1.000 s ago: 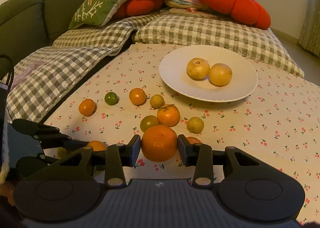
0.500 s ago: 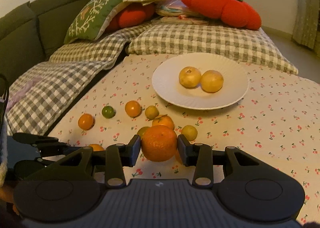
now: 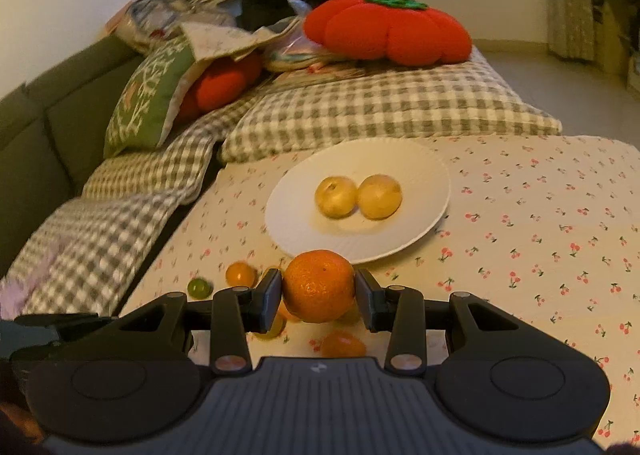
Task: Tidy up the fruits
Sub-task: 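Carry both held mandarins over the white plate, then lower both mandarins beside the pears on the plate and open both grippers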
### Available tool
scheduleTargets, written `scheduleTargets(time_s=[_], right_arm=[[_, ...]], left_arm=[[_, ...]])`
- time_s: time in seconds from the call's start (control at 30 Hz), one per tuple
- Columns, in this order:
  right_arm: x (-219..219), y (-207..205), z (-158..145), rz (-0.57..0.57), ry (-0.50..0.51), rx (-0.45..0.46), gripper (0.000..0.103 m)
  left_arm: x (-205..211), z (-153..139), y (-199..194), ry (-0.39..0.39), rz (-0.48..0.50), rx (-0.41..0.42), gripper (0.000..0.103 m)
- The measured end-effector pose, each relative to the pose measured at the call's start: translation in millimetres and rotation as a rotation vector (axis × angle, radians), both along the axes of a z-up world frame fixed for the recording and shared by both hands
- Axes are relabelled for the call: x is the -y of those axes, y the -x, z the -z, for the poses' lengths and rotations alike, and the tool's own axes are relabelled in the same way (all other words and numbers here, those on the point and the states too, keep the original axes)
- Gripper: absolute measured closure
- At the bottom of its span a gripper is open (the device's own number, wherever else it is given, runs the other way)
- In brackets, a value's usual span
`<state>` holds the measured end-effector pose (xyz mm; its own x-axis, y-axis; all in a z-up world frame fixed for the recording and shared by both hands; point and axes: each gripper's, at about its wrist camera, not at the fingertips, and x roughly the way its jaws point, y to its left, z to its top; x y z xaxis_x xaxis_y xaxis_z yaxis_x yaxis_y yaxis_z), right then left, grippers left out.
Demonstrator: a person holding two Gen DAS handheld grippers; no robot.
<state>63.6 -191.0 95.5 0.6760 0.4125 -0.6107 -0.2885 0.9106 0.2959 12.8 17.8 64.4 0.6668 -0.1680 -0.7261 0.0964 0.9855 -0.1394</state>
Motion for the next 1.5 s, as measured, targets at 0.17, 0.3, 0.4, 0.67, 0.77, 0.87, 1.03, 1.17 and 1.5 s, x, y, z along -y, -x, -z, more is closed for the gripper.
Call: scheduleTargets(time_s=[0.17,0.3,0.4,0.67,0.77,0.87,1.03,1.17,1.5], right_arm=[[6,-21,-9,0.022,-0.039,0.002,0.067],[17,-48,-12,0.081,-0.044,-0.006,0.067],[30,-66,-13,0.130,-0.057,-0.006,0.067],[54,-99,-2,0.194,-0.110,-0.059,0.067],[60,-112,2,0.201,-0.126,-0.071,0.067],[60,-122,9,0.182,-0.126,-0.088,0.067],[49,-138,19,0.150,-0.085,-0.094,0.067],[41,-154,22,0.131,-0.061,-0.077,0.067],[13,-177,41,0.057,0.040,-0.054,0.066]], left_arm=[[13,-19,-30,0.000,0.023,0.017,0.075],[19,-26,-63,0.040,-0.006,0.012,0.075],[23,-26,-81,0.071,-0.023,-0.001,0.075],[19,-24,-118,0.146,-0.049,-0.016,0.075],[20,-19,-130,0.183,-0.041,-0.027,0.075],[30,-10,-139,0.159,-0.006,-0.029,0.075],[38,7,-151,0.160,0.031,-0.051,0.075],[57,18,-156,0.119,0.099,-0.066,0.075],[81,40,-168,-0.023,0.136,-0.057,0.074]])
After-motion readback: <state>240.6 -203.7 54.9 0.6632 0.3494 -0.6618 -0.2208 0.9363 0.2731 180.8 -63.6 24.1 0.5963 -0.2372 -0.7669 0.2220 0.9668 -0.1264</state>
